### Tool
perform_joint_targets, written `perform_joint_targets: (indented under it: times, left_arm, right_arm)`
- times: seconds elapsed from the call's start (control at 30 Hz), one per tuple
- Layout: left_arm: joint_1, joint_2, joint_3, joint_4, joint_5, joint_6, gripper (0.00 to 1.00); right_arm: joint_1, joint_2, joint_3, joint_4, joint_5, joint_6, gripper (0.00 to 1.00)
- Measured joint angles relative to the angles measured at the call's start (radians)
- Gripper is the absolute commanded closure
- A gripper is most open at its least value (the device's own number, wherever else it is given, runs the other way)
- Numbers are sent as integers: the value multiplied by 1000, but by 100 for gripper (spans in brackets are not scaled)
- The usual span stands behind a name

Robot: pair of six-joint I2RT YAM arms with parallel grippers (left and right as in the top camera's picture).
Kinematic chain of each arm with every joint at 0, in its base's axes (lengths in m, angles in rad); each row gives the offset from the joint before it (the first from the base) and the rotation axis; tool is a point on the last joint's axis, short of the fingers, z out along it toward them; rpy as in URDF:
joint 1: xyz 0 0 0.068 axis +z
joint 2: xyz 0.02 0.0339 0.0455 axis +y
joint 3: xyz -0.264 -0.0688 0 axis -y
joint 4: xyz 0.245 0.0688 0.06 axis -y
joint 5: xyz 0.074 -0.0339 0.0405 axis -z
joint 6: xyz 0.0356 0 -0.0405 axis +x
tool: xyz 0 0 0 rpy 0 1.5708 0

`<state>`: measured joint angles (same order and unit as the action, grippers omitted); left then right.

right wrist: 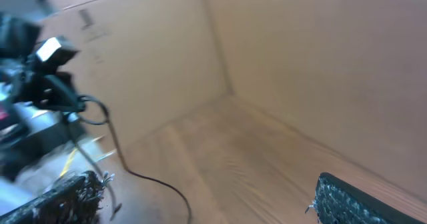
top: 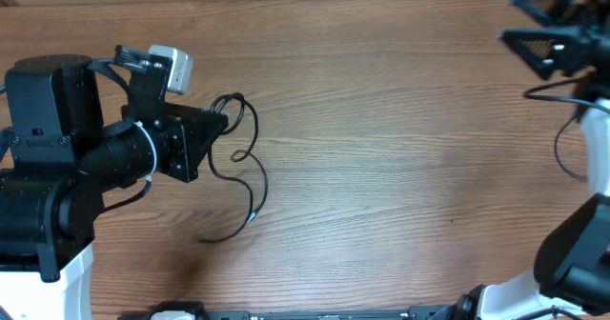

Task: Untangle cables

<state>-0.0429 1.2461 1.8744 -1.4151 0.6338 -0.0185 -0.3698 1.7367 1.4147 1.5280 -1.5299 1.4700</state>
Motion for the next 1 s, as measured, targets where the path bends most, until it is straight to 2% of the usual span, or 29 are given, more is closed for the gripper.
perform_joint_targets:
  times: [0.2,0.3,0.57,0.7,0.83,1.0]
  left_arm:
    - [0,0,0,31,199,56,94]
    - [0,0,1,30,253,68,95]
    - [0,0,2,-6,256,79,96]
    - [0,0,2,-10,253,78,96]
    - [0,-1,3,-3,252,78,96]
    - [0,-1,4,39,250,70,95]
  right_arm:
    - [209,-7,0,0,0,7,0]
    - [282,-7,0,0,0,8,0]
    - [307,-7,0,0,0,15,0]
    - [303,-7,0,-27,0,-61,0]
    - [269,-15,1,-270,0,-208,0]
    - [161,-21,0,-823,99,-468,0]
